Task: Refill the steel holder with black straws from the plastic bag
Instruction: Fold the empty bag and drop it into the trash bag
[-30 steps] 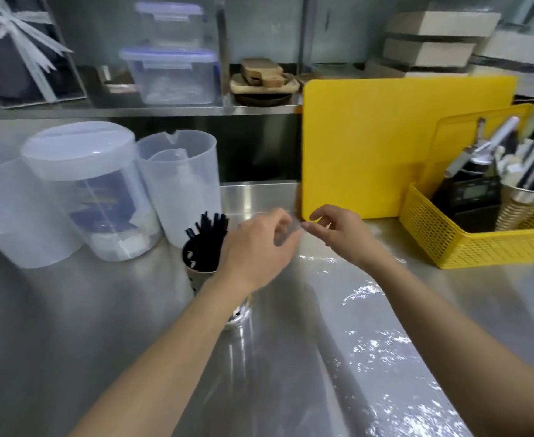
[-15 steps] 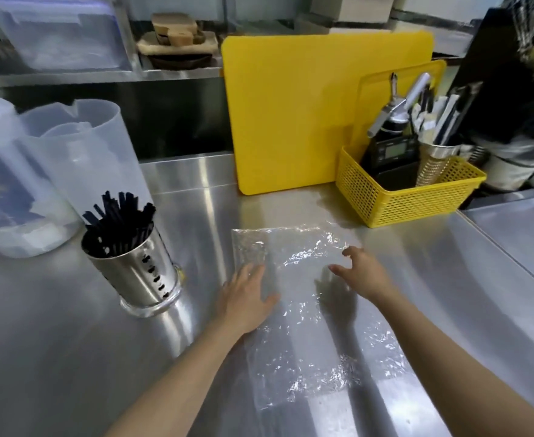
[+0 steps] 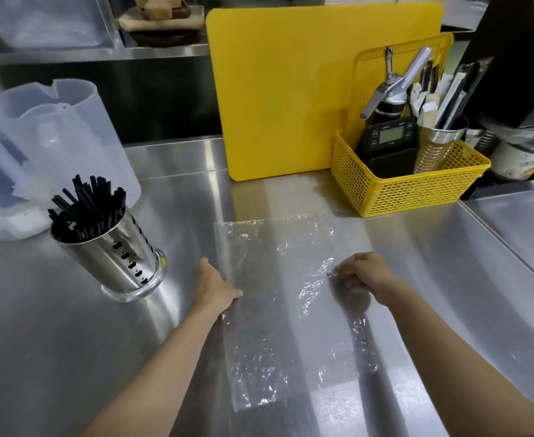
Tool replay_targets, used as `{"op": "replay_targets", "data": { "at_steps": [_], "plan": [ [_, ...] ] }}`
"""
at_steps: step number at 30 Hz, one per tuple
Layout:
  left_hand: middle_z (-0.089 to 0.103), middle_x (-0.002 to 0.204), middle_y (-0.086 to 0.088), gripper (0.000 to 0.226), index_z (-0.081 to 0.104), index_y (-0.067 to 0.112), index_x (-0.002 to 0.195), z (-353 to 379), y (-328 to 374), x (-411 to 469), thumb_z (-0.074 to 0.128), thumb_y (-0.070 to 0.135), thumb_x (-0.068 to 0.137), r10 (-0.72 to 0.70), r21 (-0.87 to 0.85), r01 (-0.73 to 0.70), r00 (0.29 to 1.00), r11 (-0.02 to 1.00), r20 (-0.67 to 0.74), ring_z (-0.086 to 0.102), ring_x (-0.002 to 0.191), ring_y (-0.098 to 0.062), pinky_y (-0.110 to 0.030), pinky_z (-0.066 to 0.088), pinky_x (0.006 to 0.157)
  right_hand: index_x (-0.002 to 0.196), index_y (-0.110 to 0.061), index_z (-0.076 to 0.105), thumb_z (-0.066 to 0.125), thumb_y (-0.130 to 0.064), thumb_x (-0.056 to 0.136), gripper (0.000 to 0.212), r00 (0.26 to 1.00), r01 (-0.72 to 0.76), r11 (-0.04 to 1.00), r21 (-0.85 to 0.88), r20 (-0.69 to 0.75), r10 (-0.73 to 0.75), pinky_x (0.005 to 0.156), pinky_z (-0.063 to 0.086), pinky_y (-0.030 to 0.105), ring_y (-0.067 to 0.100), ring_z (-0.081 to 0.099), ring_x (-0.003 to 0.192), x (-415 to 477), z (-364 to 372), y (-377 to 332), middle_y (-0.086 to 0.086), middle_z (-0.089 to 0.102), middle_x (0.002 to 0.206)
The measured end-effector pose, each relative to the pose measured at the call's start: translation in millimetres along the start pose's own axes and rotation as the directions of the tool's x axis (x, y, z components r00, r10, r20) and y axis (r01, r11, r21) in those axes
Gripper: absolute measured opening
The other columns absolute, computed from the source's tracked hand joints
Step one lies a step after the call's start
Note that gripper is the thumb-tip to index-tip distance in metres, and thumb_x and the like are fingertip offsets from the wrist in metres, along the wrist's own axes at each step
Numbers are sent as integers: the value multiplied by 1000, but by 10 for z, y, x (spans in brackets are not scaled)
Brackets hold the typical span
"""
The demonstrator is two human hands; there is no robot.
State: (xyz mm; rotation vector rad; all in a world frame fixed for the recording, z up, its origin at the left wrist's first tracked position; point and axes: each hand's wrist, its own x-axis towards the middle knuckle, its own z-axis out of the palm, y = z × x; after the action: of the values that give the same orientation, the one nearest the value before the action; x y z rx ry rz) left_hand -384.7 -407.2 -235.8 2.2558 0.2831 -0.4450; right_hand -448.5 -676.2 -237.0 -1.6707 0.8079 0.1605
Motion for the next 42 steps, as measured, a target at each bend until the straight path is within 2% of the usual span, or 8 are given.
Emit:
{"op": "replay_targets", "data": {
  "at_steps": [3, 6, 11, 19, 23, 30, 38, 42],
  "plan": [
    [55, 72, -7, 21, 54, 10, 69, -34, 18, 16, 73, 5, 72, 21, -132, -12, 998, 991, 65, 53, 72, -20, -27, 40, 59, 77, 1, 60, 54, 5, 83, 10, 992, 2, 999, 41, 125, -7, 37, 44, 17, 14, 58, 42, -38, -87, -25, 13, 62, 62],
    [56, 67, -10, 12, 59, 5, 74, -91, 22, -6, 63, 10, 84, 72, -339, -19, 987, 941, 146, 50, 44, -9, -17, 36, 40, 81, 5, 62, 54, 5, 83, 8, 977, 1, 998, 58, 212, -13, 47, 55, 29, 26, 68, 55, -11, -185, 3, 17, 71, 68],
    [67, 69, -7, 10, 63, 5, 90, -171, -49, -71, 67, 10, 82, 89, -209, -21, 942, 978, 322, 58, 50, -7, -18, 37, 37, 76, 5, 62, 54, 4, 83, 11, 963, 12, 990, 137, 267, -49, 67, 55, 48, 40, 67, 68, 23, -292, 68, 27, 69, 76],
    [70, 63, -5, 17, 62, 9, 91, -240, -103, -75, 47, 1, 92, 158, -378, -15, 923, 926, 352, 60, 48, -9, -20, 43, 44, 80, 2, 62, 55, 4, 85, 9, 944, 36, 976, 214, 312, -103, 42, 51, 28, 29, 65, 53, 9, -387, 106, 23, 66, 69],
    [73, 67, 1, 32, 66, 16, 91, -277, -164, -54, 42, -6, 91, 162, -406, -21, 935, 914, 315, 61, 55, -8, -18, 48, 48, 93, 3, 64, 53, 6, 85, 13, 948, 52, 980, 193, 298, -109, 51, 57, 34, 36, 69, 66, 41, -374, 127, 25, 70, 78],
    [76, 78, 3, 18, 62, -11, 79, -218, -178, -32, 45, -12, 85, 112, -475, -24, 981, 880, 158, 65, 86, -17, -26, 46, 77, 56, -1, 60, 40, 18, 82, 37, 964, 57, 983, 175, 245, -100, 47, 55, 27, 24, 70, 55, 34, -330, 128, 15, 68, 58],
    [73, 70, 3, 57, 66, 9, 49, -310, -205, -145, 31, -18, 86, 184, -529, -108, 979, 842, 93, 64, 79, -12, -10, 52, 60, 79, -3, 61, 40, 11, 85, 26, 994, 46, 957, 285, 85, -73, 37, 47, 21, 15, 64, 46, -8, -405, 56, 5, 68, 55],
    [74, 75, 2, 37, 68, 12, 93, -322, -198, -212, 32, 3, 98, 190, -561, -81, 972, 824, 140, 68, 63, -14, -25, 54, 53, 83, -10, 59, 51, -2, 89, 13, 988, 60, 963, 264, 122, -95, 41, 36, 17, 9, 52, 45, -60, -325, -16, 1, 61, 59]
  ]
}}
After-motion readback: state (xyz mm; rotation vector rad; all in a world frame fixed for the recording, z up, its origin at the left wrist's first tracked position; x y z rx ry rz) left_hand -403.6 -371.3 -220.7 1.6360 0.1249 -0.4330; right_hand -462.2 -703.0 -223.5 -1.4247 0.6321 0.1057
